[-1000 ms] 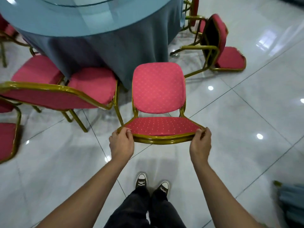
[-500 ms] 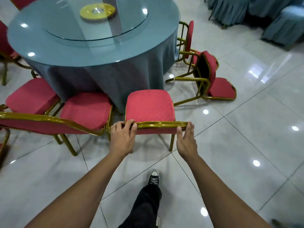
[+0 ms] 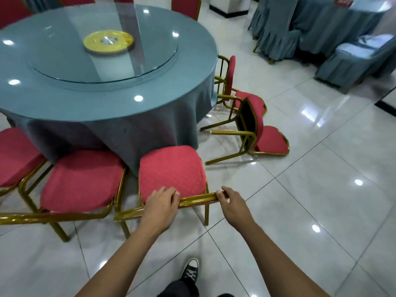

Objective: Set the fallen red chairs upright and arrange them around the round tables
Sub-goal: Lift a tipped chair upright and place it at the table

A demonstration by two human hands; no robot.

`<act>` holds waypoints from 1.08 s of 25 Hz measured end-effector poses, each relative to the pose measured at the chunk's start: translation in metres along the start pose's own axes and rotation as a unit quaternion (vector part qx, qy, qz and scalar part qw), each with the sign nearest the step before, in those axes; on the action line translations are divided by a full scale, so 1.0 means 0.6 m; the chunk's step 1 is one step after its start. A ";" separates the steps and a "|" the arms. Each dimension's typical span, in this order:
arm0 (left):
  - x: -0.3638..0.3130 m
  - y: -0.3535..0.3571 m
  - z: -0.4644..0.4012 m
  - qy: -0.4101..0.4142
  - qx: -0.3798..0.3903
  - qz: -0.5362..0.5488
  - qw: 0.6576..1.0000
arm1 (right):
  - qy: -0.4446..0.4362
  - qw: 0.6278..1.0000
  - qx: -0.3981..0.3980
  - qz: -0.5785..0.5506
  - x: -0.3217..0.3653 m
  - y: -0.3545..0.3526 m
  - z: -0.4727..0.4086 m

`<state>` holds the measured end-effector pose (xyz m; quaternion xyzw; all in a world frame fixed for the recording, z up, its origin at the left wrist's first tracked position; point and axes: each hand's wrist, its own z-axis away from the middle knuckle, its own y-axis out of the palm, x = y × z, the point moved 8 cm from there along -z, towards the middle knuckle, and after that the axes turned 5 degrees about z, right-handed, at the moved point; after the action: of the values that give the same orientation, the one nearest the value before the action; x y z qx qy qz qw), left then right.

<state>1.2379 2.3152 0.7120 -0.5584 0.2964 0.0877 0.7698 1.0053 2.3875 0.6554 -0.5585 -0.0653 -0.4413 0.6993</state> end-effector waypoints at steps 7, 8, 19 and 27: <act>-0.201 0.043 -0.092 0.110 0.044 0.021 0.993 | -0.029 0.993 -0.084 -0.075 -0.012 -0.142 -0.029; -0.227 0.047 -0.103 0.121 0.044 0.019 0.992 | -0.028 0.990 -0.101 -0.091 -0.022 -0.171 -0.038; -0.642 0.191 -0.293 0.197 0.059 0.045 0.978 | -0.010 0.959 -0.221 -0.178 -0.247 -0.525 -0.185; -0.897 0.317 -0.434 0.203 0.061 0.059 0.976 | -0.010 0.949 -0.245 -0.198 -0.401 -0.766 -0.323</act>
<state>0.6203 2.2516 0.8048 -0.4982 0.4836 -0.0006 0.7197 0.4654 2.3621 0.7759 -0.6927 -0.0720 -0.5678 0.4389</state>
